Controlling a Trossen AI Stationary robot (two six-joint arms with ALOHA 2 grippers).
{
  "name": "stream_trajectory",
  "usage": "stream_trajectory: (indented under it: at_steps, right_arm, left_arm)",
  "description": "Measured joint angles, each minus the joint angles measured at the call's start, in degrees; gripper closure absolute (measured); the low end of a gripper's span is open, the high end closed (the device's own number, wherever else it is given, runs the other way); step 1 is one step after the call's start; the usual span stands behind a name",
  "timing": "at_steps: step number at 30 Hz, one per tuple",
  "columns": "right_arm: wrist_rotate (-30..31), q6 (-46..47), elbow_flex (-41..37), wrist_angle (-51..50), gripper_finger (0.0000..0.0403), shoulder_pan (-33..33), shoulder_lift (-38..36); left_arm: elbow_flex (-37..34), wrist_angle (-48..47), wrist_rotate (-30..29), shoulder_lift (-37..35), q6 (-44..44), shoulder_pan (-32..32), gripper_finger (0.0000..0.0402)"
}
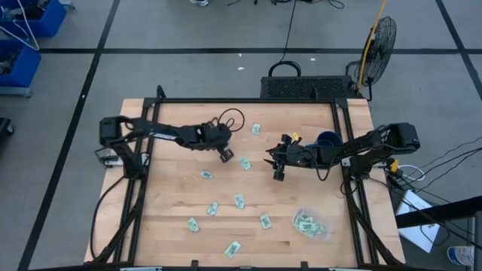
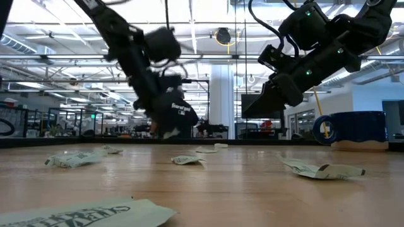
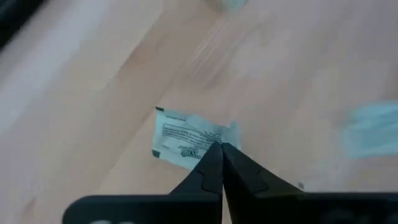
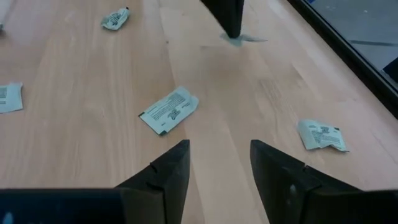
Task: Pick and place Stevia / Truvia into bins
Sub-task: Put the stevia packet into the transparent container
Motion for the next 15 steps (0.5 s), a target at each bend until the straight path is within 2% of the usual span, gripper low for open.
stream_trajectory:
  at_steps: [5,9,11,15]
  right_arm:
    - [-0.02,0.02,0.00,0.88,0.0243,0.02,-0.02]
    - [-0.02,-0.44,0.00,4.76,0.0243,0.19,-0.02]
    - [-0.03,-0.56,0.00,7.19,0.0243,0.61,-0.02]
    - [-1.61,-3.23,0.02,9.99,0.0243,2.06,-0.02]
  left_arm:
    - [-0.10,2.44,4.44,-4.70,0.20,-3.85,0.0398]
    - [-0.09,5.27,10.48,-6.98,0.15,-6.27,0.0397]
    - [-0.15,6.99,15.13,-7.37,0.25,-7.16,0.0398]
    - [-0.09,13.29,28.31,-7.38,0.70,-8.52,0.0398]
